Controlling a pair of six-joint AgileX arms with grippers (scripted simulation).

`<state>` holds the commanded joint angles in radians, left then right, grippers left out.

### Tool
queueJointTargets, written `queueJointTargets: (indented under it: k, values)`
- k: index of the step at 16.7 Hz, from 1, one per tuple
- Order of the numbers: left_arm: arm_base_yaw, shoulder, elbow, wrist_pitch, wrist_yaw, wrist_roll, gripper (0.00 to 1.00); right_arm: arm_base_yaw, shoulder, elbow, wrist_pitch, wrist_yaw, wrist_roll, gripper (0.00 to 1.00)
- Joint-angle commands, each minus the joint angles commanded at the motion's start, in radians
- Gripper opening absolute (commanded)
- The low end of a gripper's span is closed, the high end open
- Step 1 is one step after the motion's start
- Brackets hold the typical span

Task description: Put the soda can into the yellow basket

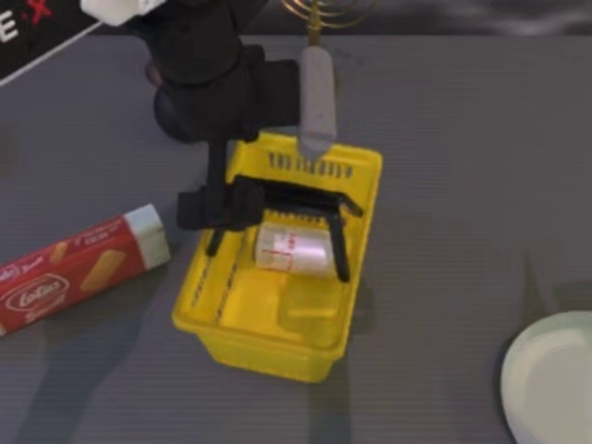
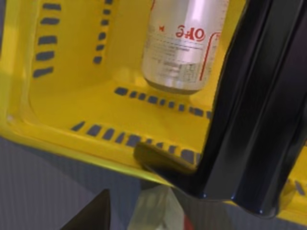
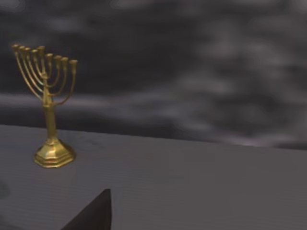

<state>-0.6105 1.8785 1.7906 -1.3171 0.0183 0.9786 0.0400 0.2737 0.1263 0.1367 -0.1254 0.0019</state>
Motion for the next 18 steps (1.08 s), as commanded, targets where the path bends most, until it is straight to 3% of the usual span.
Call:
queueJointTargets:
  k: [3, 6, 18]
  values:
    - [-0.043, 0.167, 0.158, -0.098, -0.009, 0.084, 1.0, -0.019, -0.18, -0.081, -0.088, 0.081, -0.002, 1.0]
    - [-0.063, 0.252, 0.242, -0.15, -0.015, 0.127, 1.0, -0.029, -0.266, -0.122, -0.132, 0.121, -0.002, 1.0]
    - [-0.064, 0.251, 0.156, -0.07, -0.016, 0.131, 1.0, -0.03, -0.274, -0.126, -0.137, 0.125, -0.002, 1.0]
